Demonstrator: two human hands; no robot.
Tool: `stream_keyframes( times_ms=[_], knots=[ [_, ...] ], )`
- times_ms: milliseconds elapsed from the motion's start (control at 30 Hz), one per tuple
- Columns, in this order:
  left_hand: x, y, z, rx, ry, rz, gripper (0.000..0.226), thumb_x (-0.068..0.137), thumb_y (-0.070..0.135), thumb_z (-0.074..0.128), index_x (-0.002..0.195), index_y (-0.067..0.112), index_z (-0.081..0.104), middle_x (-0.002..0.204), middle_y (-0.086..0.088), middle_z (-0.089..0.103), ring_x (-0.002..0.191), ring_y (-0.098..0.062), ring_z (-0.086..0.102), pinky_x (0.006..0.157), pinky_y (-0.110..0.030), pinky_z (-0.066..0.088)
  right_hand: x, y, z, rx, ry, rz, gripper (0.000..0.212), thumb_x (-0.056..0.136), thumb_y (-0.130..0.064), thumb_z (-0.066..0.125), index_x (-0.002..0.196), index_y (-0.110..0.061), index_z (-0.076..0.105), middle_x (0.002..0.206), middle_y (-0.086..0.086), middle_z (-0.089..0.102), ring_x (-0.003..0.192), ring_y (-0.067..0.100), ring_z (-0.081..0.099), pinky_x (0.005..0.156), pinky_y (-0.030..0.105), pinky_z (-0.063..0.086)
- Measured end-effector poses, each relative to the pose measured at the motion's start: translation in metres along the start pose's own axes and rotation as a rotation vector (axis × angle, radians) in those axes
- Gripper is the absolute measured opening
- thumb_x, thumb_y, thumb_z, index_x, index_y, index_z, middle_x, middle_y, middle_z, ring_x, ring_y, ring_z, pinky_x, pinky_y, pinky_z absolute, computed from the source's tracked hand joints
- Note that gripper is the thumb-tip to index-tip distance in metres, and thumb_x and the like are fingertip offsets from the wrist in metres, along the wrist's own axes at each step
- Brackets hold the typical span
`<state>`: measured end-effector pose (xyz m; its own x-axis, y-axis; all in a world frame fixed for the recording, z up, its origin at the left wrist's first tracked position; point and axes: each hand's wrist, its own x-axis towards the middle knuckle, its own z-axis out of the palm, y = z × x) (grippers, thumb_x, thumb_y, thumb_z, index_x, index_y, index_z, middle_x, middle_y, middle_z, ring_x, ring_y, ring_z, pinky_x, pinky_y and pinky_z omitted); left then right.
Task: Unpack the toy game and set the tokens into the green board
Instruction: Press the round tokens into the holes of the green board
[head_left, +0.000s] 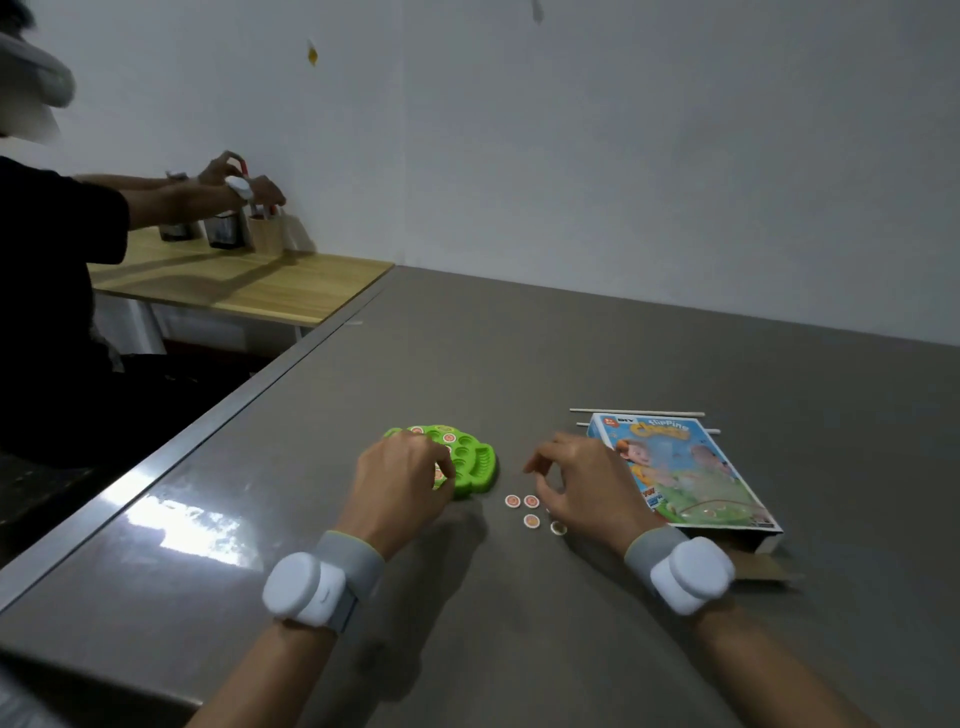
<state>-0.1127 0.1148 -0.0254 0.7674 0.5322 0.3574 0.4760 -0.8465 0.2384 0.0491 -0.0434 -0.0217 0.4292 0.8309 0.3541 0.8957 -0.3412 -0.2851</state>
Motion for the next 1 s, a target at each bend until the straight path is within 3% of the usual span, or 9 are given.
stream_keyframes(
  times_ms=[233,400,767,1000],
  knots=[
    [0.005,0.042,0.013,0.05,-0.064,0.12,0.03,0.076,0.03,0.057,0.1,0.03,0.075,0.094,0.001,0.072,0.097,-0.023,0.065,0.069,-0.027,0.042,-0.027,0.012,-0.013,-0.02,-0.055,0.028,0.017,0.085,-0.029,0.061,0.097,-0.028,0.073,0.095,-0.009,0.066,0.085,0.014,0.063,0.075,0.031,0.052],
    [0.009,0.053,0.021,0.096,-0.118,0.143,0.03,0.083,0.033,0.055,0.107,0.028,0.074,0.101,-0.001,0.073,0.102,-0.025,0.064,0.082,-0.032,0.047,-0.031,0.015,-0.007,0.007,-0.069,0.043,0.019,0.087,-0.035,0.062,0.103,-0.03,0.072,0.096,-0.012,0.066,0.088,0.009,0.061,0.077,0.029,0.055],
    [0.013,0.061,0.033,0.203,-0.126,0.151,0.031,0.084,0.038,0.054,0.104,0.029,0.075,0.101,-0.002,0.072,0.099,-0.029,0.064,0.083,-0.029,0.046,-0.016,0.014,0.006,0.001,-0.131,-0.004,0.025,0.087,-0.04,0.063,0.107,-0.03,0.075,0.097,-0.004,0.066,0.092,0.015,0.06,0.077,0.026,0.042],
    [0.019,0.061,0.039,0.279,-0.156,0.199,0.032,0.085,0.039,0.052,0.101,0.021,0.073,0.101,-0.004,0.072,0.099,-0.029,0.064,0.088,-0.033,0.045,-0.013,0.015,0.006,-0.056,-0.12,-0.033,0.026,0.092,-0.04,0.06,0.105,-0.024,0.076,0.1,0.0,0.071,0.091,0.017,0.061,0.083,0.028,0.044]
  ],
)
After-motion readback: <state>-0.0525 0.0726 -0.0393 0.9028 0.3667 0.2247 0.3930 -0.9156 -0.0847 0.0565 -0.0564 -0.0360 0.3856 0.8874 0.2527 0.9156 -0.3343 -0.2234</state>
